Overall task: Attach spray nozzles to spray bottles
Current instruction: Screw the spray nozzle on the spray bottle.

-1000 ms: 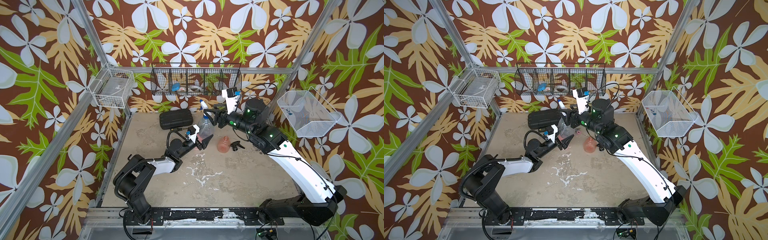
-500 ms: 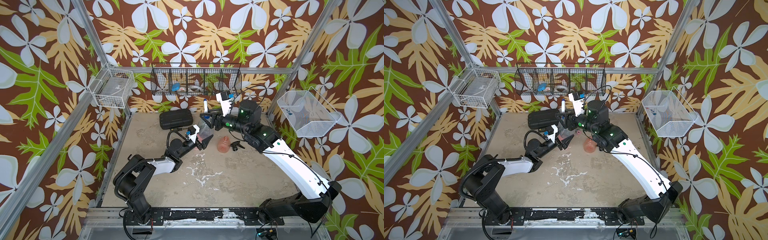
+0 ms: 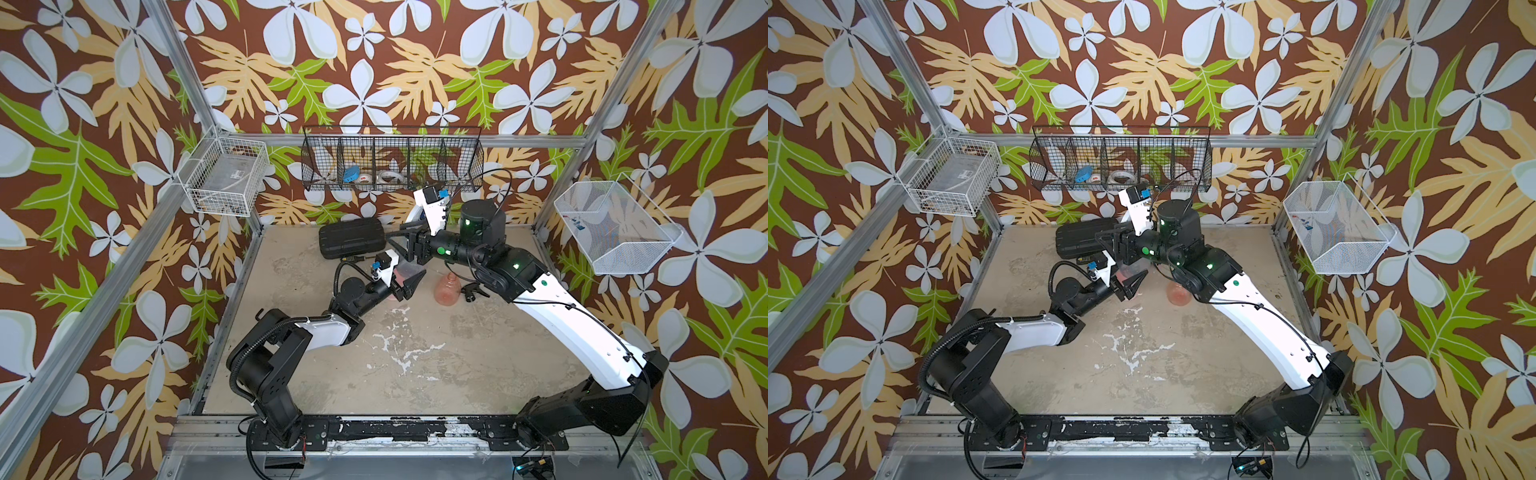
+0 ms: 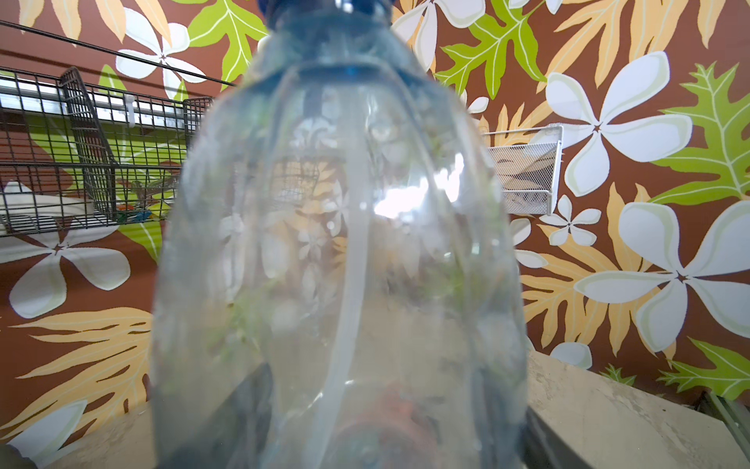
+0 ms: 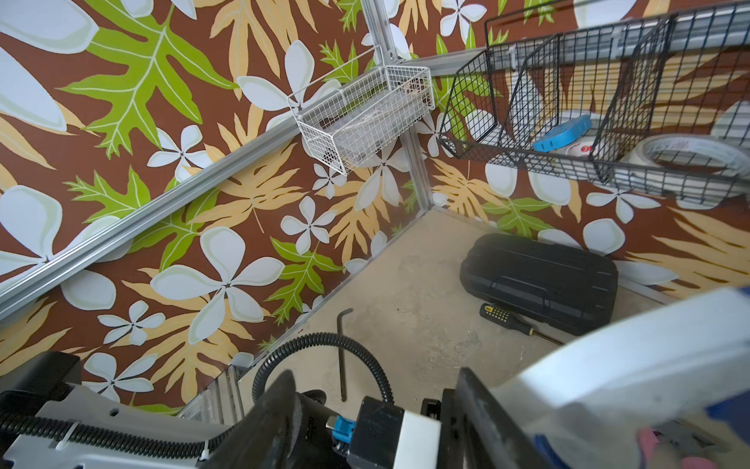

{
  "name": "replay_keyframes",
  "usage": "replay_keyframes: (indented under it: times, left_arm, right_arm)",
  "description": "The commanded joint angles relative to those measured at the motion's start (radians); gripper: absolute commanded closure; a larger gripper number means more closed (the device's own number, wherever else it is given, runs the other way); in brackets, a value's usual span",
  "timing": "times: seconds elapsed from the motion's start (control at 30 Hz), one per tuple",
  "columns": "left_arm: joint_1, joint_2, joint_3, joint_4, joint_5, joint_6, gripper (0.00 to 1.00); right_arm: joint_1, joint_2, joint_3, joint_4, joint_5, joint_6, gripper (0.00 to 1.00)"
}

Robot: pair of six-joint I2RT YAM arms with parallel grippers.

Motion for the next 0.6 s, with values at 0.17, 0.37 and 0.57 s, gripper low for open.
replay_keyframes:
  times: [0.17,0.37,0.57]
  left_arm:
    - [0.05,-0.038,-0.044,0.057,0.275,0.043,0.45]
    - [0.073,-0.05,-0.007,0.011,0.436,-0.035,0.45]
    - [0.095,-0.068,-0.006,-0.014,0.488,-0.074,0.45]
  right_arm:
    - [-0.168,-0.032,0.088,-0.065,-0.113,-0.146,0.14]
    - [-0.196,0.107,0.188,-0.164,-0.37,-0.207,0.12]
    - [-0.196,0.085,0.12,-0.135,-0.399,-0.211,0.14]
